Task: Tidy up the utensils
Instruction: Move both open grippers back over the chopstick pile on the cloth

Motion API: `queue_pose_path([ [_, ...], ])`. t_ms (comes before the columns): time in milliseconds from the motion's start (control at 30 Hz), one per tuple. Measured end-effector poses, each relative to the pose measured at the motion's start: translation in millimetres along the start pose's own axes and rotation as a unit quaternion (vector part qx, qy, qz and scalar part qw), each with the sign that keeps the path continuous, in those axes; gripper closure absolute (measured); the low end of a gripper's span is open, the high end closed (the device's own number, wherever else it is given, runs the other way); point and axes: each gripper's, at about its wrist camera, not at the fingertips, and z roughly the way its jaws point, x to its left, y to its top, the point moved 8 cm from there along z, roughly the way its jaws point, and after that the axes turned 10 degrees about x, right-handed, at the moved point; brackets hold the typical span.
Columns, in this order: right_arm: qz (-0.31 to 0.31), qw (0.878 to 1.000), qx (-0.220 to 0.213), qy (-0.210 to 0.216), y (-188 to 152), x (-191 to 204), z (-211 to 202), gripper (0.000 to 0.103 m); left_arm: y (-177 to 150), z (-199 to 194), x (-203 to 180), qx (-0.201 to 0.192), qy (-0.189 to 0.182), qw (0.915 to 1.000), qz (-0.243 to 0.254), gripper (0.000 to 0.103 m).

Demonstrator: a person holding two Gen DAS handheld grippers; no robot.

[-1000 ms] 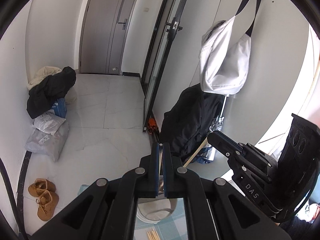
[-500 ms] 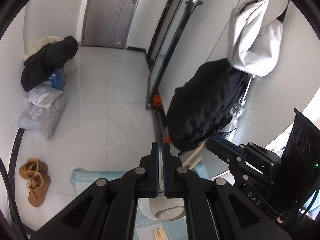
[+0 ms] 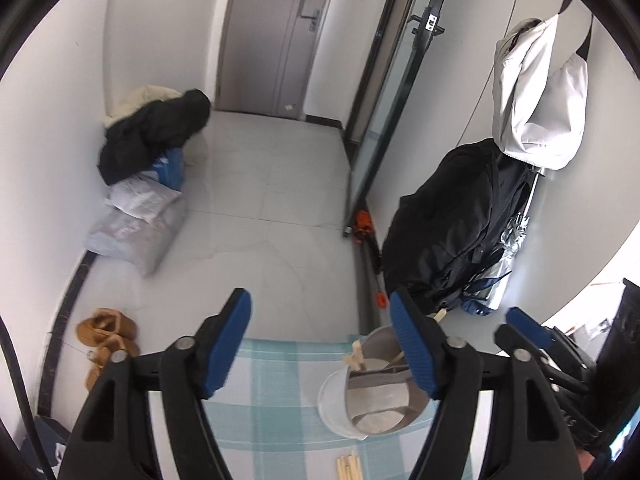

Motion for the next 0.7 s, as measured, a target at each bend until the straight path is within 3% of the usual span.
queue_pose_path([
  [133,0.013,1.000,-0.013,-0.005,-9.1,1.6,-19.7,0.048,-9.4,-21.0,-3.3,-0.022,0.030,0.9992,0.013,0.027],
  [233,0.019,0.999,-0.028,-0.013,-17.1,3.8,-36.4,0.034,-15.6,-36.6,-8.2,-0.038,0.043,0.9980,0.026,0.026],
  [500,0.018,0.997,-0.062,-0.034,-35.0,18.5,-75.9,0.025,-36.7,-77.7,-17.1,-0.108,0.058,0.9921,0.027,0.009],
  [700,0.011,0.995,-0.085,-0.047,-47.8,30.1,-101.5,0.019,-52.1,-92.1,-20.2,-0.127,0.067,0.9895,0.016,0.002],
])
